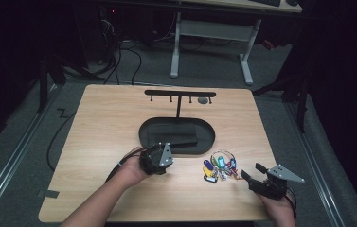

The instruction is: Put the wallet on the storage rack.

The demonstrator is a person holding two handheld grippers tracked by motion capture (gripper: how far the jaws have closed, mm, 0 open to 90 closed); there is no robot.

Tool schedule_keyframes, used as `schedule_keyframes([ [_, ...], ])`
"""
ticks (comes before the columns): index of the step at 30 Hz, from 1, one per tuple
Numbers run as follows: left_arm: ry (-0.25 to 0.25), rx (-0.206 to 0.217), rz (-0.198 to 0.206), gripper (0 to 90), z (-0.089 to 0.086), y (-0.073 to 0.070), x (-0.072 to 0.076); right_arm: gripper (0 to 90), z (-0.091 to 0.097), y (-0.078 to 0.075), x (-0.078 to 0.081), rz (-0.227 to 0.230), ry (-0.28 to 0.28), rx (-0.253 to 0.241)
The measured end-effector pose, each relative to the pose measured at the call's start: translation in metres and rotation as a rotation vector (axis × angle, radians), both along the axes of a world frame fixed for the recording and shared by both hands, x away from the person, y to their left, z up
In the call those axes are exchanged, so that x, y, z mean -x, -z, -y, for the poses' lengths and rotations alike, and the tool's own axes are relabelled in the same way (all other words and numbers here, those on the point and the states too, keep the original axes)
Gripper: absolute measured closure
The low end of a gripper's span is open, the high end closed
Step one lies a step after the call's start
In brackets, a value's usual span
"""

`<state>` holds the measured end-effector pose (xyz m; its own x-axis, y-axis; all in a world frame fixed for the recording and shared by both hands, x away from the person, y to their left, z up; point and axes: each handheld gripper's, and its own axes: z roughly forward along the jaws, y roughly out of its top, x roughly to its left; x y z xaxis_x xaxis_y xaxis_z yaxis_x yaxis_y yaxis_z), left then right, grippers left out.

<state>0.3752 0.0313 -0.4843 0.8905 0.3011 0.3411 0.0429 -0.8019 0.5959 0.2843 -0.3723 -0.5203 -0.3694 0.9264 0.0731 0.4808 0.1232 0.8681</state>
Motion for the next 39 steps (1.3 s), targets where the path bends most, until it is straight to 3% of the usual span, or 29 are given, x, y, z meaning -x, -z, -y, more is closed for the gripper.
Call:
schedule_keyframes([
  [5,-0.044,0.068,-0.063,54.7,-0.017,0.007,0.010,28.6,-0.001,0.001,0.000,-0.002,-0.008,0.002],
  [10,-0.080,0.102,-0.074,52.1,-0.035,0.017,0.028,28.6,-0.001,0.001,0.000,-0.004,-0.009,0.002],
  [18,-0.121,0.150,-0.104,49.9,-0.051,0.029,0.043,28.7,-0.002,0.001,0.000,-0.005,-0.014,0.006],
  [22,-0.188,0.254,-0.135,48.3,-0.069,0.036,0.053,28.7,-0.002,0.001,-0.001,-0.005,-0.016,0.008],
  [26,-0.224,0.305,-0.140,46.3,-0.082,0.033,0.057,28.7,-0.002,0.002,-0.001,-0.010,-0.017,0.009],
  [29,-0.247,0.360,-0.180,45.5,-0.088,0.035,0.055,28.7,-0.004,0.002,-0.002,-0.015,-0.023,0.008],
  [33,-0.243,0.340,-0.139,45.1,-0.088,0.034,0.057,28.8,-0.006,0.003,-0.003,-0.023,-0.029,0.011],
  [36,-0.229,0.348,-0.140,44.3,-0.088,0.033,0.057,30.4,-0.009,0.004,-0.003,-0.057,-0.032,0.008],
  [39,-0.232,0.350,-0.134,42.2,-0.089,0.032,0.057,30.4,-0.011,0.004,-0.004,-0.063,-0.030,0.015],
])
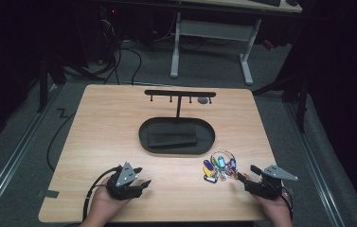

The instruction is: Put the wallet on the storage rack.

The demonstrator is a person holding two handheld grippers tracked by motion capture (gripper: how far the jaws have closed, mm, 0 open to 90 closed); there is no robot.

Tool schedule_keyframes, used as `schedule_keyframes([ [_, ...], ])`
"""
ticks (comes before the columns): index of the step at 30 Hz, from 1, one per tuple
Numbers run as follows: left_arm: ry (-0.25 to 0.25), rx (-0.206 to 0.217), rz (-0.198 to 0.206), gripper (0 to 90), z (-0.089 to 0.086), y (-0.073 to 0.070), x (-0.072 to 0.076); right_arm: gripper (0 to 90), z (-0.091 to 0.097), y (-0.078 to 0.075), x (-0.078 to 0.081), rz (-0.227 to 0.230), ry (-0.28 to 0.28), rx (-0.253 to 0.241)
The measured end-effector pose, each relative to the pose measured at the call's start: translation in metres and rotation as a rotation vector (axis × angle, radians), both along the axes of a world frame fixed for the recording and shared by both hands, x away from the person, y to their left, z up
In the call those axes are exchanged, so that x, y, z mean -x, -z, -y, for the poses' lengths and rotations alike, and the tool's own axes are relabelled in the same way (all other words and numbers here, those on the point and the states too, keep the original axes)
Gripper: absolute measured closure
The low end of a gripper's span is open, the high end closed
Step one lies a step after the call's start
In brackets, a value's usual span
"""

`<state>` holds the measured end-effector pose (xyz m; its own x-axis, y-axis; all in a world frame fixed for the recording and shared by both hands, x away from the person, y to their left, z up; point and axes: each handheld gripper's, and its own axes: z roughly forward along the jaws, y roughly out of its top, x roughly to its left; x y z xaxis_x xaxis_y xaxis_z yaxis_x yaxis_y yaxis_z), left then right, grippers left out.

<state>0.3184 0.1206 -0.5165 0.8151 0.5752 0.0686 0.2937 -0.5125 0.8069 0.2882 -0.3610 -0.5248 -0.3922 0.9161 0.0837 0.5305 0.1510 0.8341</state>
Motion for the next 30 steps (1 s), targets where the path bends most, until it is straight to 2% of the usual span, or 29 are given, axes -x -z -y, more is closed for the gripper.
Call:
schedule_keyframes([
  [5,0.007,0.038,-0.008,43.2,-0.003,-0.001,-0.002,30.5,-0.005,-0.001,-0.002,-0.037,0.004,-0.017],
  [6,0.013,0.045,-0.006,43.2,-0.003,-0.001,-0.003,30.7,-0.010,-0.003,-0.004,-0.059,-0.001,-0.009],
  [7,0.021,0.050,-0.006,43.2,-0.002,-0.001,-0.003,30.7,-0.010,-0.003,-0.004,-0.059,-0.001,-0.009],
  [10,0.075,0.054,-0.002,41.8,0.001,-0.002,-0.002,34.4,-0.020,-0.010,-0.010,-0.106,-0.029,0.036],
  [11,0.075,0.054,-0.002,41.9,0.001,-0.002,-0.002,34.4,-0.020,-0.010,-0.010,-0.106,-0.029,0.036],
  [14,0.101,0.058,0.007,41.9,0.003,-0.004,0.001,35.7,-0.030,-0.023,-0.015,-0.136,-0.059,0.109],
  [15,0.111,0.060,0.011,41.9,0.004,-0.004,0.003,35.7,-0.030,-0.023,-0.015,-0.136,-0.059,0.109],
  [16,0.118,0.060,0.012,42.0,0.004,-0.004,0.004,36.3,-0.033,-0.028,-0.017,-0.145,-0.065,0.129],
  [18,0.124,0.025,0.017,43.6,0.005,-0.004,0.005,37.5,-0.037,-0.037,-0.023,-0.168,-0.078,0.181],
  [20,0.135,0.013,0.016,43.8,0.005,-0.002,0.007,38.0,-0.040,-0.043,-0.030,-0.188,-0.076,0.217],
  [21,0.141,0.011,0.015,43.5,0.005,-0.002,0.008,37.9,-0.042,-0.046,-0.034,-0.208,-0.082,0.229],
  [22,0.146,0.015,0.017,43.5,0.005,-0.003,0.009,37.9,-0.046,-0.048,-0.042,-0.244,-0.102,0.262],
  [25,0.160,0.008,-0.002,44.5,0.006,-0.004,0.008,38.5,-0.050,-0.050,-0.050,-0.273,-0.114,0.287],
  [27,0.161,-0.005,0.031,46.2,0.008,-0.005,0.010,39.6,-0.055,-0.052,-0.058,-0.302,-0.122,0.313],
  [28,0.159,-0.002,0.032,46.1,0.008,-0.005,0.010,39.6,-0.057,-0.053,-0.061,-0.320,-0.125,0.314],
  [29,0.159,-0.002,0.032,45.7,0.008,-0.005,0.010,39.6,-0.057,-0.053,-0.061,-0.320,-0.125,0.314],
  [30,0.159,0.016,0.013,45.1,0.008,-0.005,0.009,39.6,-0.061,-0.055,-0.067,-0.340,-0.130,0.334],
])
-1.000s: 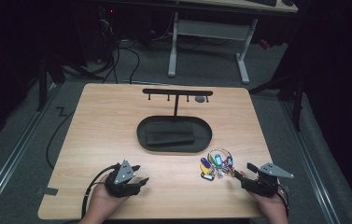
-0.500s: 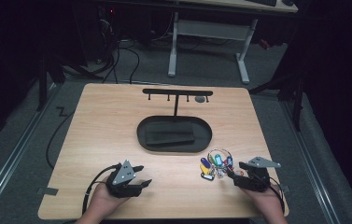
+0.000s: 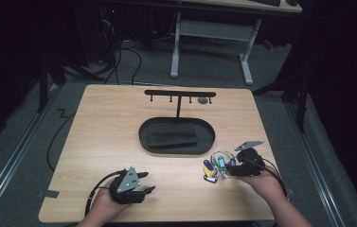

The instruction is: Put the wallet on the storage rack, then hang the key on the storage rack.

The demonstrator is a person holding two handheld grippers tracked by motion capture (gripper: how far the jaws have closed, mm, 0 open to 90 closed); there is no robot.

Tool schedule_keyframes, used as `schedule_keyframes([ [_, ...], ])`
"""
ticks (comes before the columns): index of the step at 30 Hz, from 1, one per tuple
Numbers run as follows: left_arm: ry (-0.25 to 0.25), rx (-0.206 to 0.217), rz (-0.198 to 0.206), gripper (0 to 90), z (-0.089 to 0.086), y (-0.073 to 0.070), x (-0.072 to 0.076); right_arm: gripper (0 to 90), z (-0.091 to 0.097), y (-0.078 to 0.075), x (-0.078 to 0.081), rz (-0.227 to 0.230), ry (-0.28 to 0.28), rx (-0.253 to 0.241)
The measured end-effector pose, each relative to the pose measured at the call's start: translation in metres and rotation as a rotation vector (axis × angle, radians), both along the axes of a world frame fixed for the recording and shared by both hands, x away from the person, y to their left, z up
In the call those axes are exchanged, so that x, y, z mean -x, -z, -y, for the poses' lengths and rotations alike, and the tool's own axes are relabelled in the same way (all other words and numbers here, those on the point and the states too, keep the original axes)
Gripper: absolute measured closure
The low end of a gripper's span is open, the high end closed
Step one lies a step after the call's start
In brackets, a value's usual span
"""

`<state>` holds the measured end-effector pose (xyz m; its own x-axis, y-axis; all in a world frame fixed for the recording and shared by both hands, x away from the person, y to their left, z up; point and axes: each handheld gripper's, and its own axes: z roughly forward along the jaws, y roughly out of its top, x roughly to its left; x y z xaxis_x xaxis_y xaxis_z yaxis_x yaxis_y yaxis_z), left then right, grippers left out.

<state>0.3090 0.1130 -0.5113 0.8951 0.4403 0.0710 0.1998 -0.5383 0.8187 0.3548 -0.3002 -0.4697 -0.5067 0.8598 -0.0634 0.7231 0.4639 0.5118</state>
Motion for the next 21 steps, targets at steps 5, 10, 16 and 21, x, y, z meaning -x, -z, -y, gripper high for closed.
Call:
schedule_keyframes([
  [5,-0.013,0.031,-0.088,42.7,-0.002,0.003,-0.005,39.4,-0.002,-0.004,-0.010,-0.031,0.000,0.026],
  [10,-0.038,0.012,-0.056,40.6,-0.005,0.002,-0.005,41.5,-0.002,-0.008,-0.022,-0.064,-0.025,0.109],
  [16,-0.060,-0.013,-0.046,40.3,-0.006,0.003,-0.008,42.7,-0.005,-0.008,-0.036,-0.138,-0.043,0.143],
  [21,-0.063,-0.044,-0.046,41.2,-0.011,0.006,-0.009,44.4,-0.015,-0.009,-0.054,-0.176,-0.061,0.145],
])
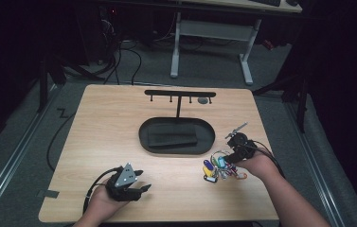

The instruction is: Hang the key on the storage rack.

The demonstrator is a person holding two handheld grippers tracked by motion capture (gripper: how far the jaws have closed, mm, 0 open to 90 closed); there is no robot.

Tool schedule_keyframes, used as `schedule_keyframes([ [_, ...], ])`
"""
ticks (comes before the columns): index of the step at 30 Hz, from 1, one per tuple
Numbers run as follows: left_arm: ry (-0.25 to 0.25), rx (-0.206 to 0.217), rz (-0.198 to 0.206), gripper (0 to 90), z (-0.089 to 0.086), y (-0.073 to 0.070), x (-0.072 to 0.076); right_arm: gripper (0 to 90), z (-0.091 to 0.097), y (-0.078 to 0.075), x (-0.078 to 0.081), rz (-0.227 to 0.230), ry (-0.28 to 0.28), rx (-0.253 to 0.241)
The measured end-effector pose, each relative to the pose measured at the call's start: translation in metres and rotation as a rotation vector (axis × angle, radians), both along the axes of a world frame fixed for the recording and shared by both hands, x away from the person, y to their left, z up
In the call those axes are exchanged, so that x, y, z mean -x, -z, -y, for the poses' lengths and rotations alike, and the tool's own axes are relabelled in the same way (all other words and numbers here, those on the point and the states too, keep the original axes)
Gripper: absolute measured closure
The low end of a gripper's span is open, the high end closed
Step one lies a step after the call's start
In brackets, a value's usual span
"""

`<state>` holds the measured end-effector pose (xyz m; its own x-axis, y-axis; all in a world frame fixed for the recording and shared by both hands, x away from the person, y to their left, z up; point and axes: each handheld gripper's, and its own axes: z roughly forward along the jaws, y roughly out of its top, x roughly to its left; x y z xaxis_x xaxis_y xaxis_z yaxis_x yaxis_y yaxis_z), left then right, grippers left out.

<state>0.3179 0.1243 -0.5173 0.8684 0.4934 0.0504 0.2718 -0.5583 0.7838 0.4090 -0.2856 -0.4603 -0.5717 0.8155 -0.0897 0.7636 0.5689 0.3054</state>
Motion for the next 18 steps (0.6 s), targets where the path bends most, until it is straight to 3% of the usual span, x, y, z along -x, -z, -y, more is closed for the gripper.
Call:
schedule_keyframes([
  [6,-0.006,0.012,0.007,40.8,-0.003,-0.003,0.004,45.6,-0.008,0.006,-0.015,-0.044,-0.010,0.038],
  [9,0.002,-0.006,0.011,40.4,-0.002,-0.001,0.005,46.7,-0.010,0.007,-0.022,-0.065,-0.014,0.054],
  [11,0.014,-0.047,0.021,40.2,-0.002,0.001,0.008,49.8,-0.010,0.008,-0.027,-0.071,-0.021,0.068],
  [18,0.011,-0.046,0.014,39.9,-0.003,0.002,0.009,53.7,-0.007,0.015,-0.043,-0.124,-0.009,0.093],
])
